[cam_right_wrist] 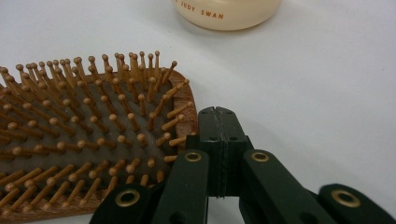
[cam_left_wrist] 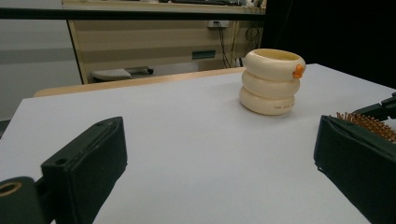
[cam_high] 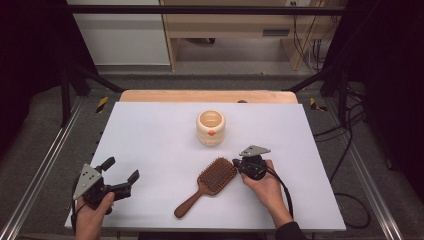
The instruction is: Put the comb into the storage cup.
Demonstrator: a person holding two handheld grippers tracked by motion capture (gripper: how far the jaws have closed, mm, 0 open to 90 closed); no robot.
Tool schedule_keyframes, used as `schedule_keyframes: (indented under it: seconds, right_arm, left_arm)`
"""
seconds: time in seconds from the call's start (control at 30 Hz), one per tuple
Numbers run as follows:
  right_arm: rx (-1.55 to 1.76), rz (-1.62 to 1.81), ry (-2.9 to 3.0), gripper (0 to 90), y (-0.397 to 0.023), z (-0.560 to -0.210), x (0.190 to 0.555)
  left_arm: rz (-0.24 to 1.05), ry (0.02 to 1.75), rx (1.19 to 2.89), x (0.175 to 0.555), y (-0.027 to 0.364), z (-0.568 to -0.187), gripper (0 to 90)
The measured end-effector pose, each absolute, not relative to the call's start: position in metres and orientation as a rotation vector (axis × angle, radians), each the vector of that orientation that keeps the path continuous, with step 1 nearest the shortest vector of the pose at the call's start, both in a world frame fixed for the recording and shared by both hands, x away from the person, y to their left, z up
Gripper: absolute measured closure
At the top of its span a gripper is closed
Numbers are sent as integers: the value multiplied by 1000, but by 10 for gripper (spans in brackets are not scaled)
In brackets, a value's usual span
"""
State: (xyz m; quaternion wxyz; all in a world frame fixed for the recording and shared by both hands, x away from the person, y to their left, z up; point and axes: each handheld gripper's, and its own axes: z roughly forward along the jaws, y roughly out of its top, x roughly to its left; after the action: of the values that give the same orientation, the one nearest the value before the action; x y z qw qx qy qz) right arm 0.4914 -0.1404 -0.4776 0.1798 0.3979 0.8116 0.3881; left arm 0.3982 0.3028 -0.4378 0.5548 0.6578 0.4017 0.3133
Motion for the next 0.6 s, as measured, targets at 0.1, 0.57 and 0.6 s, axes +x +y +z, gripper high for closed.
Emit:
schedule_keyframes:
  seconds: [0.1, 0.57, 0.6]
  right_arm:
    - [1138, 1103, 2295, 900, -141, -478, 490]
    - [1163, 1106, 2314, 900, -134, -477, 473]
    - [1164, 1110, 2319, 900, -131, -476, 471]
  left_arm:
    - [739, 949, 1555, 399, 303, -438, 28]
    - [741, 949, 1556, 398, 303, -438, 28]
    - [741, 949, 1556, 398, 303, -437, 28]
